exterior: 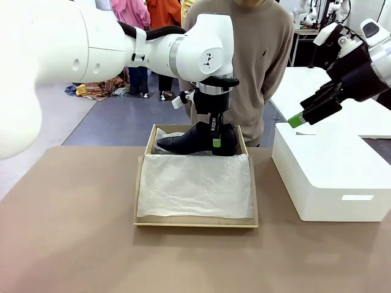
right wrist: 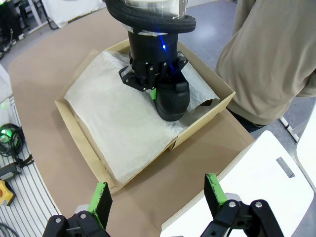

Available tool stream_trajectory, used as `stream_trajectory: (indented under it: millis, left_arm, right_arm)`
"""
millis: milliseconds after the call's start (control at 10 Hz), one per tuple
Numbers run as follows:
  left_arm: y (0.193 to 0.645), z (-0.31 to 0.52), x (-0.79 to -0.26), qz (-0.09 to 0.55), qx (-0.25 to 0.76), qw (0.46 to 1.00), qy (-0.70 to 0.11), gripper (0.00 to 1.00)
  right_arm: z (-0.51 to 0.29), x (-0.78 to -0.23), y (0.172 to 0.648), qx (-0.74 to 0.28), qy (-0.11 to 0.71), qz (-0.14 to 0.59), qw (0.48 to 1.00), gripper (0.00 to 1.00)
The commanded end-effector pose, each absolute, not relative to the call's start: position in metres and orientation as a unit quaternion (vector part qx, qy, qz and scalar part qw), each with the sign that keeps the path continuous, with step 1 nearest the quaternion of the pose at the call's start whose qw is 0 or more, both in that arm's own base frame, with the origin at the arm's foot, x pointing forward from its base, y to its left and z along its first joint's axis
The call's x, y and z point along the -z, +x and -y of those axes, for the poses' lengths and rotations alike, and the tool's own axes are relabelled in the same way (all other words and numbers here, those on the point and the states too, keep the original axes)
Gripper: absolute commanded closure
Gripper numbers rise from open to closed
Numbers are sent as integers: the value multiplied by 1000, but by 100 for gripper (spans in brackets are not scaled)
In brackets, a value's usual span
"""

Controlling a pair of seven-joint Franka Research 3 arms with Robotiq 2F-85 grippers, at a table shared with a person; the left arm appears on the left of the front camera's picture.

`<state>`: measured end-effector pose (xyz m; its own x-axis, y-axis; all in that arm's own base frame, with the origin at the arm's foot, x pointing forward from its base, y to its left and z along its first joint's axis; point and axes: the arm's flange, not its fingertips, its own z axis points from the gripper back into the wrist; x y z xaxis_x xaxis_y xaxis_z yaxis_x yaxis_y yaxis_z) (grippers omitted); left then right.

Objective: Pack the shoes into the box.
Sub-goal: Place the other shoe of the Shoes into the Shoes Box.

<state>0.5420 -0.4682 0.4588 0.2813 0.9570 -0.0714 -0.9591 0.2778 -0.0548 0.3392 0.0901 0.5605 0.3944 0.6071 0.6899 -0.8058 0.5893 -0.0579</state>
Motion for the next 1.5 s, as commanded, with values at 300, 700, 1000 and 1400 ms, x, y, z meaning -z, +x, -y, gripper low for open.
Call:
stream_trajectory:
  millis: [300, 700, 1000, 1400]
  left_arm:
    - [556, 479, -451, 19, -629, 777, -33, 100]
    - [560, 488, -443, 5, -645, 763, -44, 100]
    - [563, 495, -441, 3, -649, 760, -31, 100]
    - [563, 493, -441, 0, -652, 758, -30, 65]
  right_arm:
    - [-90, -560, 339, -429, 146, 347, 821, 0]
    - [-90, -560, 339, -429, 146, 347, 821, 0]
    - [-90, -560, 339, -429, 146, 347, 821, 0]
    - [-90, -560, 339, -429, 146, 347, 821, 0]
